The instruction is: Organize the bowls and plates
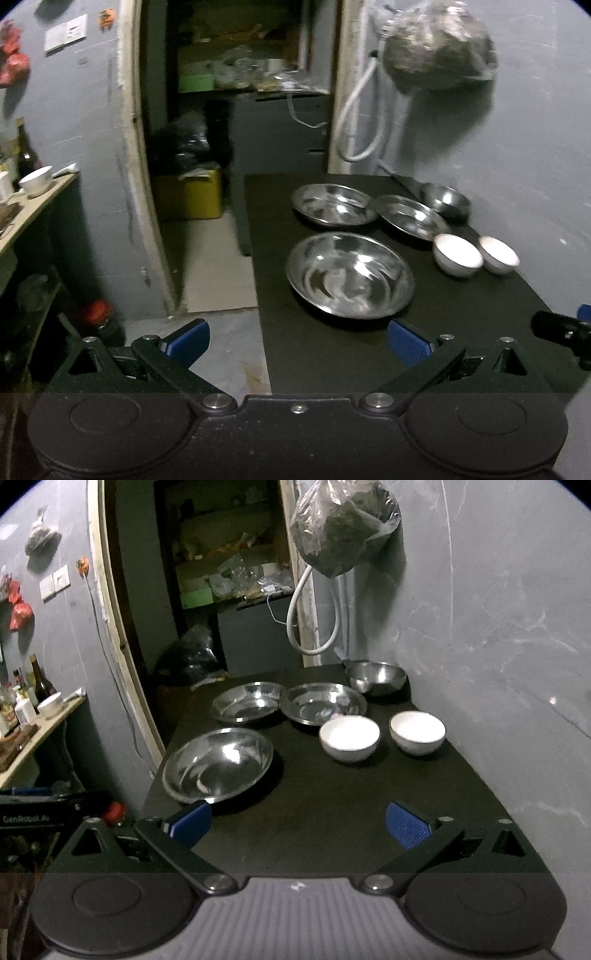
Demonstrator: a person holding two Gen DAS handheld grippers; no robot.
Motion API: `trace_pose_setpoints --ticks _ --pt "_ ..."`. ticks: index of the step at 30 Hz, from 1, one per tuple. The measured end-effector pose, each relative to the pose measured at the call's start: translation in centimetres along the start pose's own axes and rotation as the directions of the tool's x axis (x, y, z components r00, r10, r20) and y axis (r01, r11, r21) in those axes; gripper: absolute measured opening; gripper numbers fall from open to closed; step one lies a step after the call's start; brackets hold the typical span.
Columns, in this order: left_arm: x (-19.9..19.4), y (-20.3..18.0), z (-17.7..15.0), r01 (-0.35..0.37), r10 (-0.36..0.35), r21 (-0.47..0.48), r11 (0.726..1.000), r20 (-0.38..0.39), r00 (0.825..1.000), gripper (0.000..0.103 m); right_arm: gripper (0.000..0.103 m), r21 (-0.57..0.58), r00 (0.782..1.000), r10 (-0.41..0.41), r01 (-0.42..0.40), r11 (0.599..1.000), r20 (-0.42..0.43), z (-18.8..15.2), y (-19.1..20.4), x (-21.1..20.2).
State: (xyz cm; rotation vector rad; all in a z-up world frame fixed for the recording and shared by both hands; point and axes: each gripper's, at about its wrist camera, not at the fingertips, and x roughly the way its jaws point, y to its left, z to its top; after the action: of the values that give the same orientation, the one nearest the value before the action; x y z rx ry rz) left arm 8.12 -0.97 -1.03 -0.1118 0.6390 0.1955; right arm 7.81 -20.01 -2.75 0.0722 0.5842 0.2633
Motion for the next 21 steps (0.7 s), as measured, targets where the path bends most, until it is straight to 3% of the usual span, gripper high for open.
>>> trace_pose_setpoints --ticks 7,12,16,21 --pt "1.1 0.1 2.1 -0.129 0.126 -0.052 0.990 -0.051 0.991 0.102 0.103 0.017 0.992 0.114 -0.113 0.993 -0.046 1.5 -2.0 3.7" --pt "3.0 1.5 3.9 -0.190 0.186 -0.032 0.981 -0.111 0.976 0.102 0.103 0.058 0.980 0.180 -0.175 0.983 -0.084 2.1 -1.9 6.9" --pt "5.9 3.5 6.4 -0.185 0.183 -0.004 0.983 -0.127 0.975 0.102 0.103 0.089 0.975 0.195 -0.186 0.978 -0.102 3.2 -1.1 10.0" --pt "13.0 6.4 10.8 -0.095 0.097 0.021 0.995 -0.112 0.989 0.102 0.103 0.123 0.985 0.137 -0.124 0.985 -0.104 5.9 0.9 14.5"
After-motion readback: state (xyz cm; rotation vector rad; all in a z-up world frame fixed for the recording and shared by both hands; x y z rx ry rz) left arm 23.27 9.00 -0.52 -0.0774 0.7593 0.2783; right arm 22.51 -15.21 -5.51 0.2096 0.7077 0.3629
